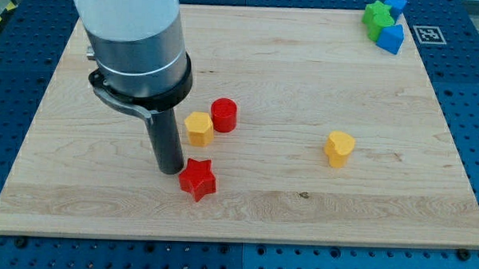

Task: Push the red star downwards to the bottom center of the board

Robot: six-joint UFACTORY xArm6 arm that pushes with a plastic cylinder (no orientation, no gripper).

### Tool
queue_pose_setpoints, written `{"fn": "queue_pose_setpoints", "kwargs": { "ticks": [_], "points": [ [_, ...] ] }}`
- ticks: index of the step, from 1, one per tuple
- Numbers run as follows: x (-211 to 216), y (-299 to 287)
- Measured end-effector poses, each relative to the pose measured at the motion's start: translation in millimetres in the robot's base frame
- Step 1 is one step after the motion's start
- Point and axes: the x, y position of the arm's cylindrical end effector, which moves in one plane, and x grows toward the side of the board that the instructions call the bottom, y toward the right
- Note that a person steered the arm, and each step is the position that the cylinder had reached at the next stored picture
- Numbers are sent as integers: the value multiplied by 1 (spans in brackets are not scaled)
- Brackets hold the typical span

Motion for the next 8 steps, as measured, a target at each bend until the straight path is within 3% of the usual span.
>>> {"fn": "queue_pose_setpoints", "kwargs": {
  "ticks": [5, 8],
  "points": [
    [0, 34],
    [26, 35]
  ]
}}
